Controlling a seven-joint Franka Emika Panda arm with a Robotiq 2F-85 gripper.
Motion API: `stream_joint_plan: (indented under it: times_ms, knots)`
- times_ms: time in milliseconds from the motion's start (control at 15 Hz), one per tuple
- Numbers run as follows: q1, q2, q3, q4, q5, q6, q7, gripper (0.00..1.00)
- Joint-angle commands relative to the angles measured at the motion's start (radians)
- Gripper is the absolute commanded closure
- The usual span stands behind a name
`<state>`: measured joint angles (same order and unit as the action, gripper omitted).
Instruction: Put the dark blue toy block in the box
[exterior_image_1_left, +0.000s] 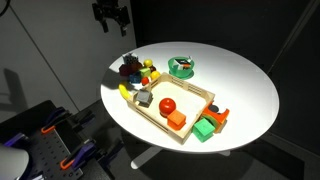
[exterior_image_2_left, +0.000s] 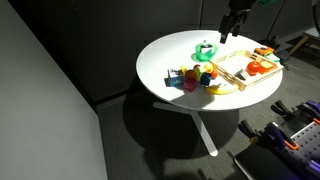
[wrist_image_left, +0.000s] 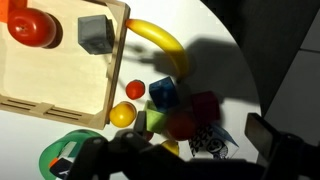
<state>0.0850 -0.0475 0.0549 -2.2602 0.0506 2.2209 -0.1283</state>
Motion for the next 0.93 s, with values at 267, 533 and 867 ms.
stream_joint_plan:
  times_ms: [267,533,867]
  knots:
    - [-0.012,0.103,0.002,0.077,-0.005,0.045,-0.065,0.0]
    - [-0.012,0.099,0.006,0.061,-0.002,0.045,-0.039,0.0]
    - [-0.013,0.104,0.006,0.066,-0.002,0.045,-0.038,0.0]
